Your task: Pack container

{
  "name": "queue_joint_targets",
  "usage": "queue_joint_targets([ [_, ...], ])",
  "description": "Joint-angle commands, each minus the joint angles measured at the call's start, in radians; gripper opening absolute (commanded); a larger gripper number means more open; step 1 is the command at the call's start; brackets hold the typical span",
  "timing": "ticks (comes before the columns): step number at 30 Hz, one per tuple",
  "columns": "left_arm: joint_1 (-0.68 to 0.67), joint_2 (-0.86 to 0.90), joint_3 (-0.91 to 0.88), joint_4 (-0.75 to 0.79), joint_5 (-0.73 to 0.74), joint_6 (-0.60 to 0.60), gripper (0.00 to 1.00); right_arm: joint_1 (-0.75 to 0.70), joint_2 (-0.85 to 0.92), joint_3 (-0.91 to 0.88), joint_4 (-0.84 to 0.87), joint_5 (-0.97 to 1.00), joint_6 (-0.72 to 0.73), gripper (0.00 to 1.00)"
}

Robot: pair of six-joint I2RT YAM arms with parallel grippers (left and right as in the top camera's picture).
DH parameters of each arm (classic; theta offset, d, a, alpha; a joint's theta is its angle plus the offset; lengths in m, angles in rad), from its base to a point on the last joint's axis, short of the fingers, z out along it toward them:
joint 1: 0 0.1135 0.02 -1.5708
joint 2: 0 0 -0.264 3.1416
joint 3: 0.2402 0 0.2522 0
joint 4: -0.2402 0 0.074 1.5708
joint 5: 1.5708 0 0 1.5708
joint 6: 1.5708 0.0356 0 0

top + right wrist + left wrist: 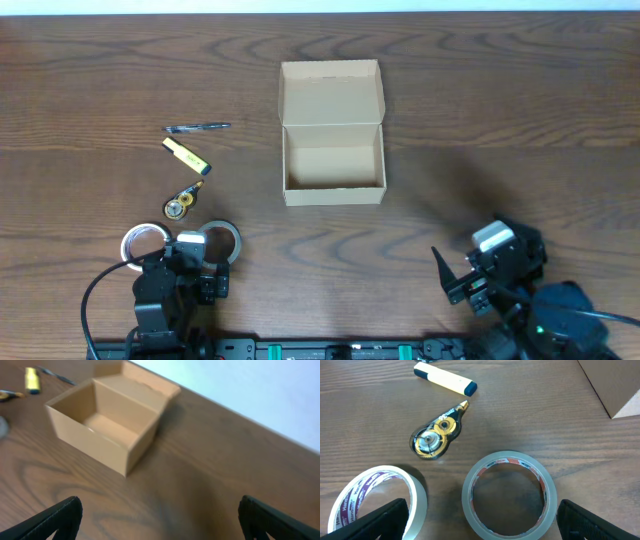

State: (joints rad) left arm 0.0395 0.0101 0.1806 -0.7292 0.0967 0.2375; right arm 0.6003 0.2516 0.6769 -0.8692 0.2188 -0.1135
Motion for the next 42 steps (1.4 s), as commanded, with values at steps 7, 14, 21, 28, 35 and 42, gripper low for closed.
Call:
queue_joint_targets([
  [7, 0.005, -0.006, -0.017, -0.012, -0.011, 0.013, 0.95, -0.006, -0.069, -0.148, -0.006, 0.255, 0.171, 0.99],
  [14, 0.005, -0.006, -0.017, -0.012, -0.011, 0.013, 0.95, -0.006, -0.069, -0.214, -0.012, 0.492, 0.277, 0.99],
  [21, 0.005, -0.006, -0.017, -0.012, -0.011, 0.013, 0.95, -0.006, -0.069, -0.285, 0.003, 0.568, 0.258, 0.99],
  [28, 0.005, -0.006, -0.017, -0.012, -0.011, 0.013, 0.95, -0.006, -0.069, -0.315, 0.009, 0.447, 0.09, 0.99],
  [35, 0.005, -0.006, -0.017, -0.012, -0.011, 0.013, 0.95, -0.006, -0.069, -0.315, 0.002, 0.281, 0.09, 0.99],
  [42, 0.005, -0.006, -0.017, -0.012, -0.011, 0.013, 0.95, -0.006, -0.069, -0.315, 0.002, 0.281, 0.09, 0.99],
])
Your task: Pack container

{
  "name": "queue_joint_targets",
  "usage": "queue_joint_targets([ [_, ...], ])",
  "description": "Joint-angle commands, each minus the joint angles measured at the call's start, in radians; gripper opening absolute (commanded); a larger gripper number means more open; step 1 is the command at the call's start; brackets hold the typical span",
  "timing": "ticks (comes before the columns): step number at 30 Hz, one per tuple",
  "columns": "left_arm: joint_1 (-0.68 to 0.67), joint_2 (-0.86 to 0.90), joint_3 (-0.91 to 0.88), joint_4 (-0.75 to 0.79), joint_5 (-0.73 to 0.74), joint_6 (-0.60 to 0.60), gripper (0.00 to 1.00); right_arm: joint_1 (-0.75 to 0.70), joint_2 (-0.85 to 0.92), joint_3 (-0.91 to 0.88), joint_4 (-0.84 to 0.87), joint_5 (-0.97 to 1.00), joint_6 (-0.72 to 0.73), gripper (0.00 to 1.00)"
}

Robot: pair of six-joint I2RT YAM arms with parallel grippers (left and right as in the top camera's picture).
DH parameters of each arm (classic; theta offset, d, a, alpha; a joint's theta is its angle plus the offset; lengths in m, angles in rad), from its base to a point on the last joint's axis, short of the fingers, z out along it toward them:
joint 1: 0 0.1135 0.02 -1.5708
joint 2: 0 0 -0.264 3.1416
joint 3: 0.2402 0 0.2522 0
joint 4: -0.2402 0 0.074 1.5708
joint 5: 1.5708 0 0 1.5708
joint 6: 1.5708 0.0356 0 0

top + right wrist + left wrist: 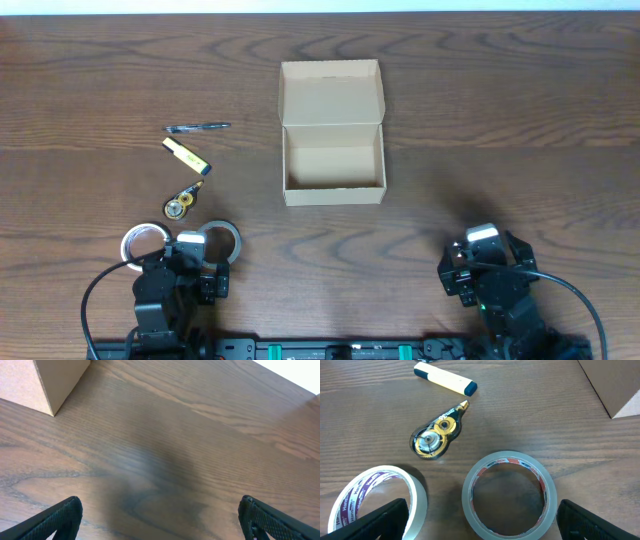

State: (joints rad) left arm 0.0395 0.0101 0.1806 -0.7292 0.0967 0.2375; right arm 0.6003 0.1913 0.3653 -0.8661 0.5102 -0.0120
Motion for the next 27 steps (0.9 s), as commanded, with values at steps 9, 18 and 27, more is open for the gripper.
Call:
queue_joint_targets([
  [9, 0.005, -0.006, -0.017, -0.013, -0.011, 0.013, 0.96, -0.006, -0.009, -0.004, -0.001, -0.011, -0.012, 0.99],
  [18, 0.005, 0.029, 0.101, 0.051, 0.085, -0.068, 0.95, -0.006, -0.009, -0.004, -0.001, -0.011, -0.011, 0.99],
  [27, 0.006, 0.412, 0.426, 0.042, -0.321, -0.513, 0.96, -0.006, -0.009, -0.004, -0.002, -0.011, -0.011, 0.99],
])
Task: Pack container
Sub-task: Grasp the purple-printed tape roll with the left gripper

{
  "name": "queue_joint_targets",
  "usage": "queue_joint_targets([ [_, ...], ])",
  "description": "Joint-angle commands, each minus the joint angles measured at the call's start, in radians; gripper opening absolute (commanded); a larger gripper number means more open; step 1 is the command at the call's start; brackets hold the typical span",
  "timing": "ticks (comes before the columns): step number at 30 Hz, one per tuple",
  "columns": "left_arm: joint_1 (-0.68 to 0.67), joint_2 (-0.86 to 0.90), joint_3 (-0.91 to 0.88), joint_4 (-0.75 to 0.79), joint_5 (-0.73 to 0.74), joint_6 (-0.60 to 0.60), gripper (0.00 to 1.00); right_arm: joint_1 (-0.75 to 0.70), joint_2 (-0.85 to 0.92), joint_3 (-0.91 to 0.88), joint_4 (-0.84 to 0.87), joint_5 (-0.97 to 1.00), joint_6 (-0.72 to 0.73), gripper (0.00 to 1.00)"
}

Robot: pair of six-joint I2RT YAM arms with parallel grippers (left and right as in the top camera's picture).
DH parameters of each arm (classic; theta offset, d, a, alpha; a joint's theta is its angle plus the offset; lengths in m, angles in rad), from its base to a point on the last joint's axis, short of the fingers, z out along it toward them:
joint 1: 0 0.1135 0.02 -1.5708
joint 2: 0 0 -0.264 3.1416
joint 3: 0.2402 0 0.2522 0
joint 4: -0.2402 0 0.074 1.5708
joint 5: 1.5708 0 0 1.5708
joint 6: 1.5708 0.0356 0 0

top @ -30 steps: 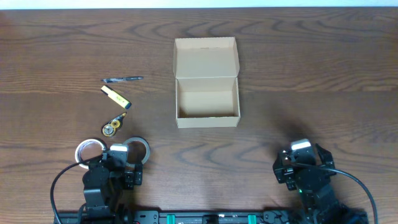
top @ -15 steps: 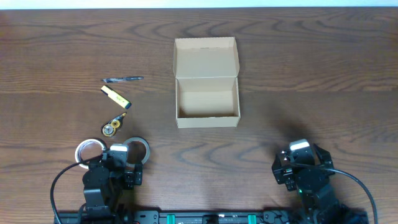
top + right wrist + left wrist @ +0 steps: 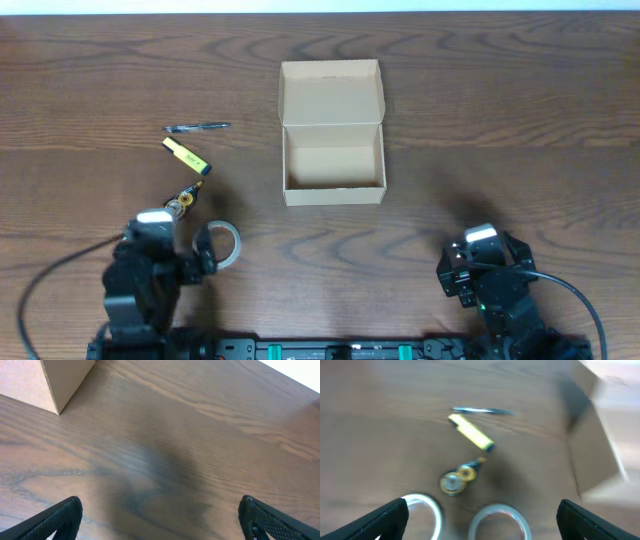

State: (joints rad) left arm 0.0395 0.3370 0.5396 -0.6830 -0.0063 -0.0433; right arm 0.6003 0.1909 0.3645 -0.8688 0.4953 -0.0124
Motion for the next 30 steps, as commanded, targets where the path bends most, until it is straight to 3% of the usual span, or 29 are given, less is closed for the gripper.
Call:
queue_joint_targets([
  [1, 0.006, 0.133, 0.097, -0.008, -0.286, -0.307, 0.95, -0.006, -0.009, -0.003, 0.001, 0.004, -0.011, 0.99],
  [5, 0.006, 0.307, 0.196, -0.047, -0.467, -0.554, 0.95, -0.006, -0.009, -0.003, 0.001, 0.004, -0.011, 0.99],
  [9, 0.008, 0.455, 0.287, -0.163, -0.545, -0.756, 0.95, -0.006, -0.009, -0.003, 0.001, 0.004, -0.011, 0.99],
  [16, 0.128, 0.651, 0.504, -0.303, -0.394, -0.756, 0.97, -0.006, -0.009, -0.003, 0.002, 0.004, -0.011, 0.99],
  [21, 0.242, 0.704, 0.503, -0.366, -0.304, -0.758, 0.96, -0.006, -0.009, -0.003, 0.001, 0.004, -0.011, 0.99],
  [27, 0.268, 0.761, 0.463, -0.381, -0.296, -0.77, 0.95, -0.006, -0.009, -0.003, 0.001, 0.004, -0.011, 0.99],
  [30, 0.281, 0.767, 0.362, -0.359, -0.299, -0.917, 0.95, -0.006, -0.009, -0.003, 0.001, 0.004, -0.011, 0.99],
])
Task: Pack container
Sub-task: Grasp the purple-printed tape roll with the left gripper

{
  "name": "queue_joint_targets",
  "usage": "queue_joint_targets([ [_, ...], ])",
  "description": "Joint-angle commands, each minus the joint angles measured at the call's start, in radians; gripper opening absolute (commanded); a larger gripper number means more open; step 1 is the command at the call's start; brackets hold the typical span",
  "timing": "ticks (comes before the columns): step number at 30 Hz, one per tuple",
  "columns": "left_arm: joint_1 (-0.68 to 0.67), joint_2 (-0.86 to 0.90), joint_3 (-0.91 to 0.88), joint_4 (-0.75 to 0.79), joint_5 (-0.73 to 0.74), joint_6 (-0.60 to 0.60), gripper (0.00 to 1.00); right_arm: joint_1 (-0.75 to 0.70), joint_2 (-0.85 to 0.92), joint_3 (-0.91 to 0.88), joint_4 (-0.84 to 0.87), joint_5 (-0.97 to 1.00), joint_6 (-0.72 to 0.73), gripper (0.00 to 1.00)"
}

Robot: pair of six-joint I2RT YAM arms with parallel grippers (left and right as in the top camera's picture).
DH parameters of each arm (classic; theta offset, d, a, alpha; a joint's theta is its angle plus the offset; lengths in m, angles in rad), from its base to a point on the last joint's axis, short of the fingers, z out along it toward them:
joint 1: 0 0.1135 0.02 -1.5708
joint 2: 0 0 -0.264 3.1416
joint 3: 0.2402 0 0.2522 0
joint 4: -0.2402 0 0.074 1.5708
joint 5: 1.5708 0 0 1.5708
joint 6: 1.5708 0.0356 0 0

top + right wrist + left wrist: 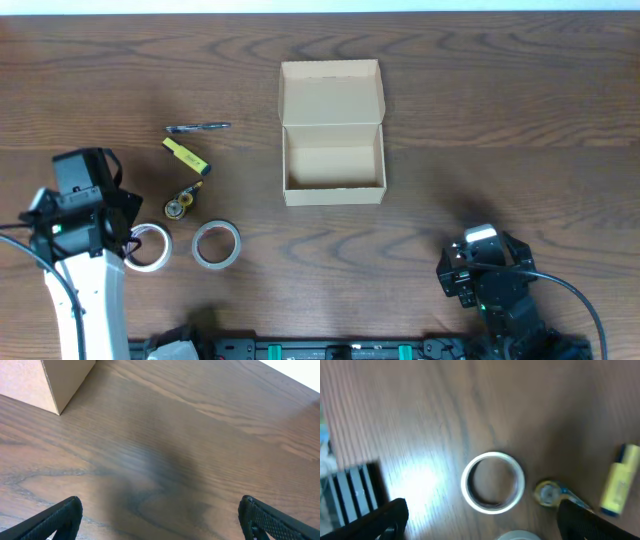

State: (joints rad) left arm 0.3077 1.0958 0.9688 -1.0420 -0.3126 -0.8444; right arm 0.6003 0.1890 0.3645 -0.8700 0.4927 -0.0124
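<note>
The open cardboard box (333, 160) sits mid-table, its lid (331, 92) folded back. To its left lie a pen (197, 127), a yellow highlighter (186, 156), a correction-tape dispenser (181, 203), a white tape roll (148, 245) and a clear tape roll (216, 244). My left gripper (120, 222) is raised at the far left, open and empty. Its wrist view looks down on the clear roll (492, 482), dispenser (552, 494), highlighter (617, 480) and the white roll's edge (517, 536). My right gripper (162, 522) is open over bare wood.
The box's near corner (65, 382) shows at the top left of the right wrist view. The right arm (490, 285) sits at the front right edge. A black rail (357, 492) of the arm mount shows at the left of the left wrist view.
My left arm has moved from the front edge to the far left and stands higher. The white roll, hidden under it before, now shows. The right arm has not moved.
At first my left gripper rested low by the two tape rolls and my right wrist camera faced the box. Then the right gripper pointed down at bare table and stayed. The left arm then shifted left, and now stands high at the far left. Nothing was picked up.
</note>
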Motion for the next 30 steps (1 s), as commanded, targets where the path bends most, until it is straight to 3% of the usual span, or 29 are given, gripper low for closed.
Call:
queue_joint_targets([
  [1, 0.015, 0.007, -0.118, 0.02, 0.007, -0.187, 0.96, -0.006, -0.007, -0.003, 0.002, 0.007, -0.011, 0.99],
  [5, 0.015, 0.001, -0.28, 0.122, 0.019, -0.373, 0.96, -0.006, -0.007, -0.003, 0.002, 0.007, -0.011, 0.99],
  [9, 0.016, 0.002, -0.368, 0.193, 0.044, -0.438, 0.95, -0.006, -0.007, -0.003, 0.002, 0.007, -0.011, 0.99],
  [23, 0.016, 0.103, -0.438, 0.379, 0.033, -0.491, 0.95, -0.006, -0.007, -0.003, 0.002, 0.007, -0.011, 0.99],
  [27, 0.016, 0.153, -0.438, 0.439, 0.043, -0.491, 1.0, -0.006, -0.007, -0.003, 0.002, 0.007, -0.011, 0.99],
  [30, 0.016, 0.168, -0.438, 0.465, 0.048, -0.491, 0.84, -0.006, -0.007, -0.003, 0.002, 0.007, -0.011, 0.99],
])
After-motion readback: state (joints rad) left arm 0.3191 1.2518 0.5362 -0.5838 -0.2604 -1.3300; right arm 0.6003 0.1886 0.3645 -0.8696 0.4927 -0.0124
